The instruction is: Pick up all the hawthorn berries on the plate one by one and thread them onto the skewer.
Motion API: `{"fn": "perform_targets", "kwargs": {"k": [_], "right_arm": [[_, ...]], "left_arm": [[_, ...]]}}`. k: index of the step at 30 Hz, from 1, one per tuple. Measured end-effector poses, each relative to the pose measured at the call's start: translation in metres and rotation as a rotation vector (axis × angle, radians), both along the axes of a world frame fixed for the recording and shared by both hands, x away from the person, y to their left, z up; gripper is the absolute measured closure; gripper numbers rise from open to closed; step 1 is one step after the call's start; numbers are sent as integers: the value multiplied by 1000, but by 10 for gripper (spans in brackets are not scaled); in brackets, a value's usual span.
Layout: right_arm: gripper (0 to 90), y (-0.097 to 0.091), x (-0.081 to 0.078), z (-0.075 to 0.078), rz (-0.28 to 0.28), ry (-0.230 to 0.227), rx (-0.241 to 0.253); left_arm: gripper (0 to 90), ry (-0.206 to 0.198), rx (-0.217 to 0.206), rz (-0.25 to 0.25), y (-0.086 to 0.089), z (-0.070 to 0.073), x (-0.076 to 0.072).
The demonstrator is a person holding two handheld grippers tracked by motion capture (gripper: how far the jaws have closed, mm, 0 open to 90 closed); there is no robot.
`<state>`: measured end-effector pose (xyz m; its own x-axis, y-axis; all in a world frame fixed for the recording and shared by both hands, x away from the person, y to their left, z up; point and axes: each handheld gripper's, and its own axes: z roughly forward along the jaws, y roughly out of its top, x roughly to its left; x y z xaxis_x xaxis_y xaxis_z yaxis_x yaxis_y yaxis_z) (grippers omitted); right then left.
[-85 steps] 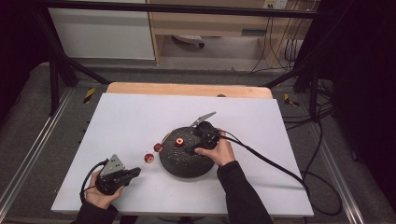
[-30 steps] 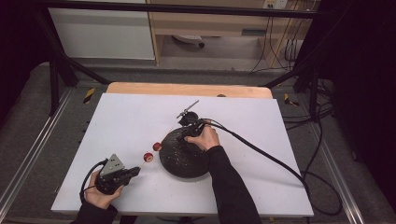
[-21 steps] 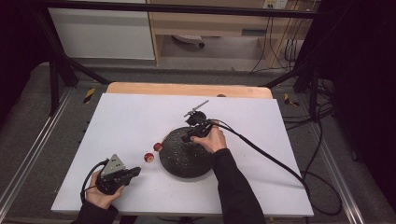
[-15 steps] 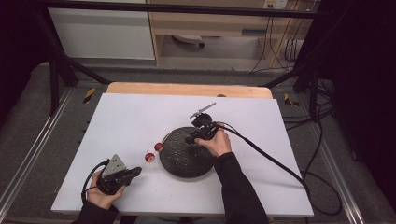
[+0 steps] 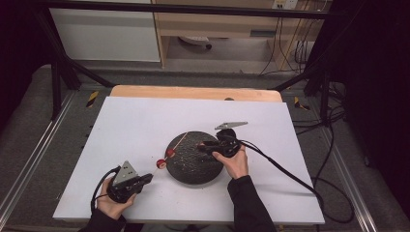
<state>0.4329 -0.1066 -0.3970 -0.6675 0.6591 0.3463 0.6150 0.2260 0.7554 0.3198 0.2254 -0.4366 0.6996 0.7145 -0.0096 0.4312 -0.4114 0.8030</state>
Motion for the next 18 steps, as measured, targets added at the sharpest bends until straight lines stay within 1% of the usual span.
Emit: {"fn": "perform_targets", "kwargs": {"k": [2,5,9,11,13,14,18], "right_arm": [[623,-5,-4,-4,-21,-7,50],[622,-11,-9,-9,-50,-15,113],[622,-15,-16,-15,-74,-35,173],[623,-17,-19,-18,-92,-41,205],[623,-19,-21,-21,-103,-42,228],[623,-19,-23,-22,-106,-47,229],[623,-23,-28,-27,-137,-60,270]], "left_arm": [[884,3,-3,1,-4,0,-1],[884,9,-6,4,-11,-2,-2],[884,10,-1,1,-20,-3,-3],[884,7,9,-3,-25,-3,-3],[884,8,14,-2,-28,-3,-3],[884,11,14,0,-29,-3,-3],[884,21,-8,27,-33,-2,-3]]}}
